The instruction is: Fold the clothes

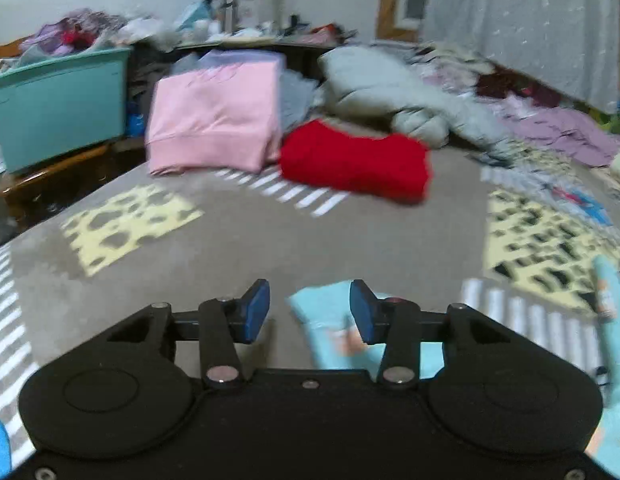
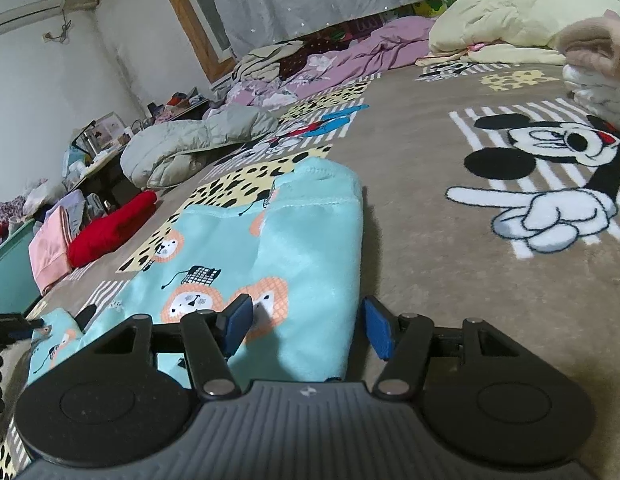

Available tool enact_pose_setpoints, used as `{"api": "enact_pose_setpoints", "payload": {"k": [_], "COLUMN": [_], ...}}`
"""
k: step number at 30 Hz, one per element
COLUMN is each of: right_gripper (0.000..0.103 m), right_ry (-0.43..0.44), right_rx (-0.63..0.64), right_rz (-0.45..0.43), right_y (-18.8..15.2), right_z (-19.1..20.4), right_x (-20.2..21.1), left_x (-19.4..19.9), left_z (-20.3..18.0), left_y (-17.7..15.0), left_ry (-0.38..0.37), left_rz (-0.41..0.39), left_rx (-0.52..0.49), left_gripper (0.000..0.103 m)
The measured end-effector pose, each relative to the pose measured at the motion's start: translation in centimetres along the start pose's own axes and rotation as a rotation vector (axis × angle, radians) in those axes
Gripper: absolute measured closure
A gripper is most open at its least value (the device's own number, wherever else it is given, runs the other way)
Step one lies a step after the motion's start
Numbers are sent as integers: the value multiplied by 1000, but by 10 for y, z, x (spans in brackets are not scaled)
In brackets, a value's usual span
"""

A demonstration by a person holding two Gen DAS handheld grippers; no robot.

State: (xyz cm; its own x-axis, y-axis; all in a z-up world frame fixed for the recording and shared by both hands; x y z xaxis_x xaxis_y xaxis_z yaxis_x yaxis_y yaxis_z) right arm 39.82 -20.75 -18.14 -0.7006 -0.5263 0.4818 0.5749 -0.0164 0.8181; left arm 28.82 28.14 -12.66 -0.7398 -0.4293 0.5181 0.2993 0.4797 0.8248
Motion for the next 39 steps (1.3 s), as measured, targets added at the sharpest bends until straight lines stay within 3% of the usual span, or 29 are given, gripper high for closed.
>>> {"api": "enact_pose_setpoints", "payload": {"k": [3,6,8,10,11,13,16,20,28,39], "right_gripper": [42,45,48,57,68,71,85,95,97,97], "right_ry": [19,41,45,47,48,43,20,-2,-57,-276], "right_rx": [-49,-110,-140,-153,-156,-153,-144,-142,-159,-214], "right_rz": [-4,-14,-23,-25,-23,-25,-50,-114,-227,-380], "right_y": [2,5,8,9,10,10,13,22,35,34], "right_z": [-6,-14,-19,-21,-22,-21,-21,-23,-40,-91], "right_x": [-1,-3,-4,-5,-6,-6,0,16,56,156], "left_x": [6,13,15,15,14,10,4,1,-3,0], "left_z": [-26,-60,-82,-97,-101,-107,-111,-110,-103,-108], "left_y": [-6,-21,-33,-45,-49,-57,-61,-61,-59,-62], "left_ry": [-137,-228,-262,-284,-288,-297,-311,-310,-314,-342], "left_rz": [39,66,78,102,112,133,149,155,177,200], "left_rx": [56,29,-7,-31,-35,-36,-42,-33,25,22], "left_gripper": [61,61,61,61,61,61,61,61,61,61]}}
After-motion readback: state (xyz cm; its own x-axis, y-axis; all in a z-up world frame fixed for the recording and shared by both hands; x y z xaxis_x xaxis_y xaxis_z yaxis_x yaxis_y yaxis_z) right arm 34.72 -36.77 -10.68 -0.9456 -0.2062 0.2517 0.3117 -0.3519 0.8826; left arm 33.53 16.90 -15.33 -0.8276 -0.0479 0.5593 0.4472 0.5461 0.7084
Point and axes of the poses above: each gripper's, at about its wrist camera, not at the fingertips, and x roughly against the way its jaws point, z to its left, y to its top, the point moved 8 cm from there along -x, roughly the way its jaws point, and after that the axes turned 9 degrees about x, right-handed, at the moved point
